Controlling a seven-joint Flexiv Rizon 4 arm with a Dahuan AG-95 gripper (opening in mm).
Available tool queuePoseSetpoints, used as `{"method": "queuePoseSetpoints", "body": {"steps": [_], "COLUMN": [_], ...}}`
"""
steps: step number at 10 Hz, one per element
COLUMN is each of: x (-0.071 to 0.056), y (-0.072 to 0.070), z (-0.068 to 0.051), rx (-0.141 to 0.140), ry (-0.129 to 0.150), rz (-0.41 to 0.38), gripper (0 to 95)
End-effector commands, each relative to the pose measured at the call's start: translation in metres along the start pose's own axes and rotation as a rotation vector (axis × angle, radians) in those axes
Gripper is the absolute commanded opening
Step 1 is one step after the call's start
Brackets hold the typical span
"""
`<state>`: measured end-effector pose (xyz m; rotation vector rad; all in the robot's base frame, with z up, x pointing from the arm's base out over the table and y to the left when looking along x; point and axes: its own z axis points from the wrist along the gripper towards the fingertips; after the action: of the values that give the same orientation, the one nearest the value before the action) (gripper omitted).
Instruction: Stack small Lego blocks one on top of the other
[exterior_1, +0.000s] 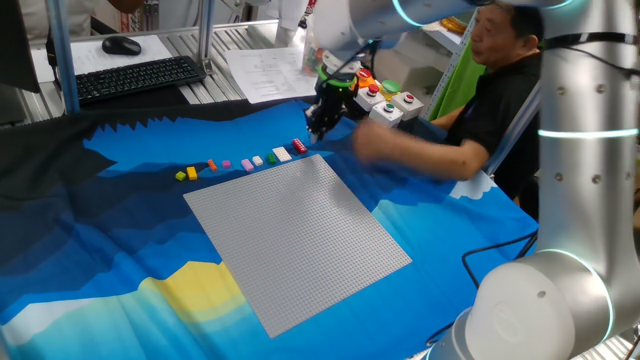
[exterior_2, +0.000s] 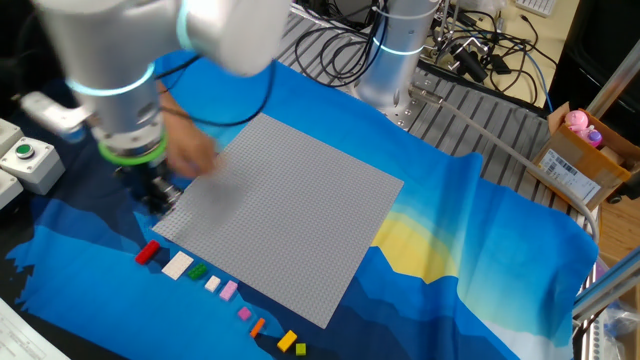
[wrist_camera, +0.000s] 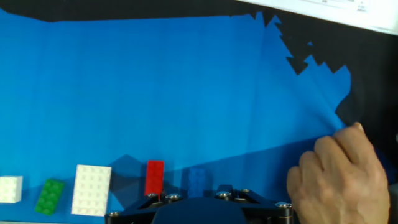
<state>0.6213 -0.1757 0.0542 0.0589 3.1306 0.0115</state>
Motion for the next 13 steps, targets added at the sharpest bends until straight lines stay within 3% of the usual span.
{"method": "queuePoseSetpoints", "body": {"steps": [1,6,10,13], "x": [0.016,0.037,0.049,0.054], "y": [0.017,0.053,0.076,0.084], "z": [-0.003,-0.012,0.008,0.019], "rx": [-0.003,0.001,0.002,0.014], "ry": [0.02,0.056,0.046,0.043], "rz": [0.058,0.145,0.179,0.126], "gripper": [0.0,0.0,0.0,0.0]}}
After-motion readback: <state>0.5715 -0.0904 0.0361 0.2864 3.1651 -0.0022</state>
